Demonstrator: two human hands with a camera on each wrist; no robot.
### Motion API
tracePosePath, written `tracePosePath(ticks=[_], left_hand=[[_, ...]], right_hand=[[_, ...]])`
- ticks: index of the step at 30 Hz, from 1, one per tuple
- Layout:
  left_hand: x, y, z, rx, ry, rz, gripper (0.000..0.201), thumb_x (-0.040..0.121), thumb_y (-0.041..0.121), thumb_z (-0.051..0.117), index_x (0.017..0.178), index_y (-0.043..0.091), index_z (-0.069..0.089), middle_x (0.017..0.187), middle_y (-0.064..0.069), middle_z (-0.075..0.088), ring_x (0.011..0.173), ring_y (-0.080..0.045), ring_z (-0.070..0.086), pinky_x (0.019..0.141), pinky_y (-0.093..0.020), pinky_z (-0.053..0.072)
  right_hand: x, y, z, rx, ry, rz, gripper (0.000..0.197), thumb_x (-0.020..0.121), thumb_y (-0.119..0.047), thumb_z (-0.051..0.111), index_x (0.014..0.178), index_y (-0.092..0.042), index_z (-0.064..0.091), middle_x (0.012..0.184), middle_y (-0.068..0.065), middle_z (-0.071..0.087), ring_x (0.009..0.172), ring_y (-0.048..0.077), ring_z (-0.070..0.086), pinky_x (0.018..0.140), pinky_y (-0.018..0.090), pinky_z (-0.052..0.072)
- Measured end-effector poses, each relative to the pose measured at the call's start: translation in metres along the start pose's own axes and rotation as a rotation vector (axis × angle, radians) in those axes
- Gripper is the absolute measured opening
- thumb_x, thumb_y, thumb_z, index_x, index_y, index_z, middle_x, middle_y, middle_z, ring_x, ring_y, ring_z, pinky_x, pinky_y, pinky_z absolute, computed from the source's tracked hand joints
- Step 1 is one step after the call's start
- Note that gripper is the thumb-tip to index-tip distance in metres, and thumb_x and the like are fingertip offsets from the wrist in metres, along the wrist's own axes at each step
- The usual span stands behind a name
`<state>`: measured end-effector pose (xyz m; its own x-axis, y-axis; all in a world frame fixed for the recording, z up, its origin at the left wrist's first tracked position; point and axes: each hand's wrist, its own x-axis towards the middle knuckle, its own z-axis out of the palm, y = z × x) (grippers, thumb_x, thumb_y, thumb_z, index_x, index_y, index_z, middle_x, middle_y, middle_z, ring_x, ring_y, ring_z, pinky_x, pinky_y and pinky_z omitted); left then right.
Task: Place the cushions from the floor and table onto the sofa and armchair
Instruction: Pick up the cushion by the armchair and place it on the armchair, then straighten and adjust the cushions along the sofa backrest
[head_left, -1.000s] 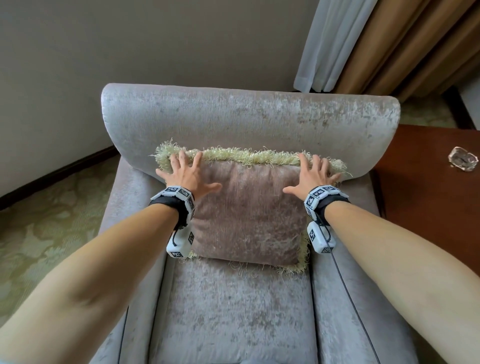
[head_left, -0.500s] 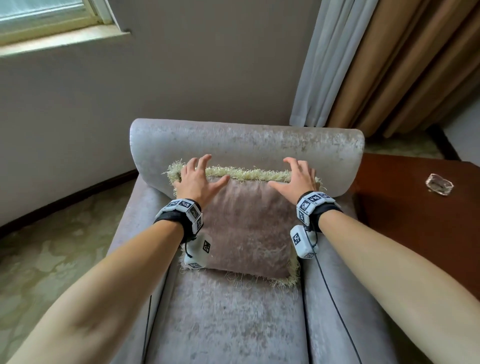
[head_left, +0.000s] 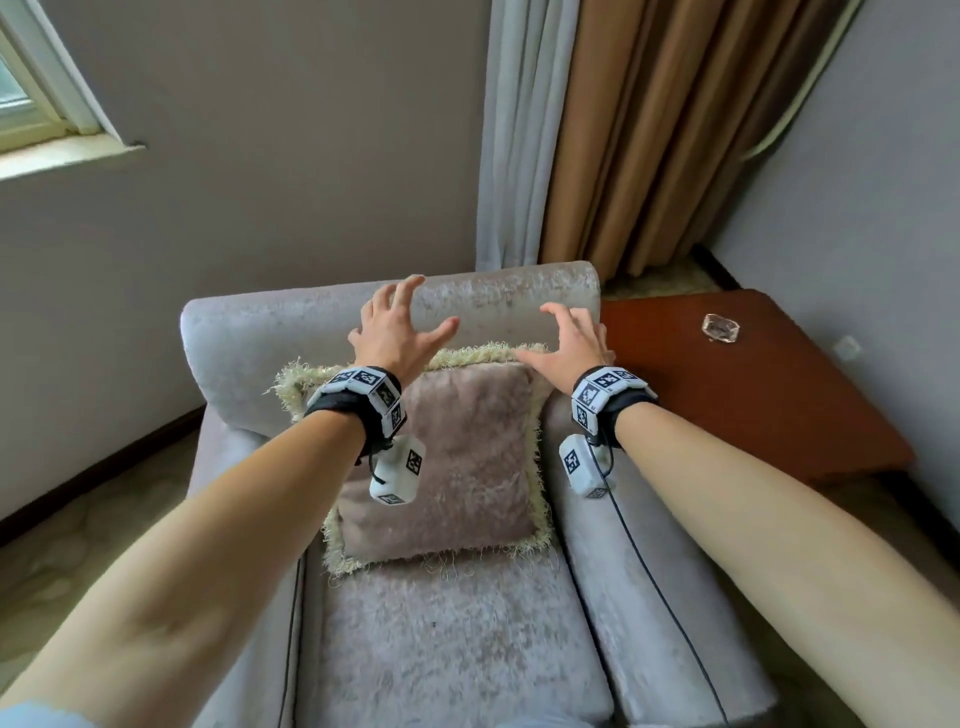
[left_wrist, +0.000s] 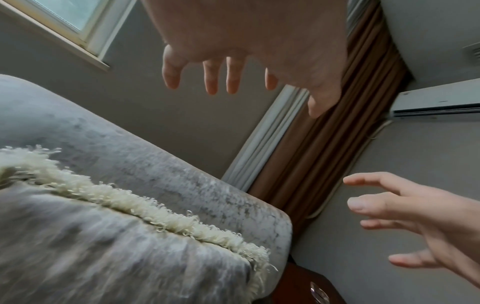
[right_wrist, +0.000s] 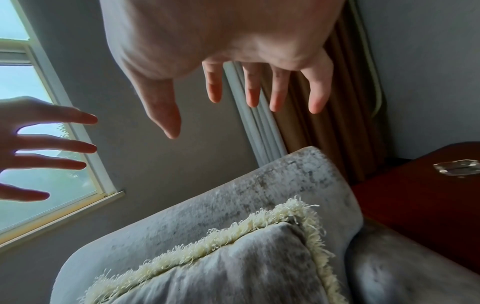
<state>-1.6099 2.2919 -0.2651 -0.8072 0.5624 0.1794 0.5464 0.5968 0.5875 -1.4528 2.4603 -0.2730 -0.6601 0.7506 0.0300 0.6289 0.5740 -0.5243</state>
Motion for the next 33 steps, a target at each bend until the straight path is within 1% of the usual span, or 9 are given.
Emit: tracePosePath(ticks=[3,10,13,18,22,25,27,29,33], left_hand=[[-0.007,0.02,0.006,-0.013,-0.084,0.084,0.071,0.081,0.064,0.056,0.143,0.038,0.033,0.15,-0.002,0.036,0.137,-0.025,0.033,0.106,-0.058,0.03],[-0.021,0.068,0.032,-0.048,-0.252,0.287,0.067,0.079,0.064,0.058,0.139,0.041,0.038,0.149,0.002,0.037,0.137,-0.026,0.03,0.105,-0.057,0.027],[-0.033,0.1,0.045,-0.05,-0.301,0.354,0.069,0.076,0.065,0.056,0.138,0.041,0.039,0.148,0.0,0.038,0.136,-0.027,0.031,0.105,-0.057,0.027],[-0.062,0.168,0.068,-0.097,-0.367,0.485,0.066,0.08,0.061,0.06,0.138,0.04,0.039,0.146,-0.002,0.037,0.135,-0.026,0.032,0.103,-0.055,0.028],[-0.102,0.219,0.092,-0.133,-0.417,0.574,0.067,0.079,0.062,0.061,0.138,0.04,0.038,0.146,-0.003,0.036,0.134,-0.026,0.033,0.104,-0.055,0.03],[-0.146,0.263,0.112,-0.133,-0.439,0.638,0.066,0.079,0.061,0.06,0.138,0.038,0.038,0.145,-0.003,0.038,0.133,-0.025,0.035,0.103,-0.054,0.031],[-0.181,0.291,0.125,-0.126,-0.462,0.674,0.065,0.08,0.06,0.058,0.137,0.037,0.039,0.144,-0.002,0.04,0.131,-0.025,0.037,0.102,-0.053,0.032],[-0.217,0.316,0.139,-0.132,-0.491,0.703,0.061,0.081,0.058,0.059,0.135,0.035,0.041,0.143,-0.002,0.041,0.13,-0.024,0.038,0.101,-0.051,0.033],[-0.287,0.362,0.169,-0.148,-0.555,0.763,0.056,0.083,0.055,0.058,0.133,0.033,0.043,0.139,-0.003,0.043,0.127,-0.025,0.04,0.1,-0.048,0.034]], right_hand=[[-0.023,0.013,-0.015,-0.016,0.064,0.082,0.066,0.075,-0.053,0.07,0.133,-0.039,0.043,0.132,-0.002,0.039,0.123,0.028,0.037,0.099,0.05,0.038],[-0.078,0.058,-0.052,-0.049,0.208,0.306,0.065,0.074,-0.046,0.069,0.132,-0.04,0.043,0.129,-0.003,0.04,0.122,0.028,0.037,0.098,0.049,0.037],[-0.107,0.082,-0.069,-0.082,0.248,0.391,0.064,0.074,-0.046,0.069,0.132,-0.041,0.041,0.131,-0.004,0.039,0.121,0.026,0.038,0.097,0.049,0.038],[-0.156,0.129,-0.108,-0.094,0.326,0.532,0.065,0.074,-0.046,0.069,0.133,-0.041,0.04,0.134,-0.003,0.039,0.123,0.026,0.037,0.098,0.05,0.038],[-0.2,0.17,-0.139,-0.109,0.359,0.611,0.067,0.074,-0.045,0.068,0.134,-0.041,0.038,0.139,-0.001,0.037,0.125,0.027,0.036,0.098,0.052,0.039],[-0.245,0.207,-0.167,-0.104,0.405,0.685,0.067,0.073,-0.043,0.068,0.133,-0.041,0.038,0.136,-0.001,0.038,0.123,0.027,0.036,0.095,0.052,0.042],[-0.278,0.232,-0.184,-0.079,0.457,0.72,0.064,0.073,-0.04,0.068,0.13,-0.039,0.041,0.131,0.0,0.04,0.12,0.026,0.037,0.091,0.045,0.043],[-0.313,0.258,-0.199,-0.046,0.502,0.746,0.059,0.074,-0.034,0.068,0.129,-0.034,0.045,0.124,0.002,0.041,0.116,0.027,0.037,0.083,0.037,0.04],[-0.382,0.306,-0.229,-0.059,0.534,0.828,0.056,0.077,-0.034,0.067,0.128,-0.032,0.046,0.121,0.003,0.041,0.114,0.028,0.04,0.078,0.031,0.032]])
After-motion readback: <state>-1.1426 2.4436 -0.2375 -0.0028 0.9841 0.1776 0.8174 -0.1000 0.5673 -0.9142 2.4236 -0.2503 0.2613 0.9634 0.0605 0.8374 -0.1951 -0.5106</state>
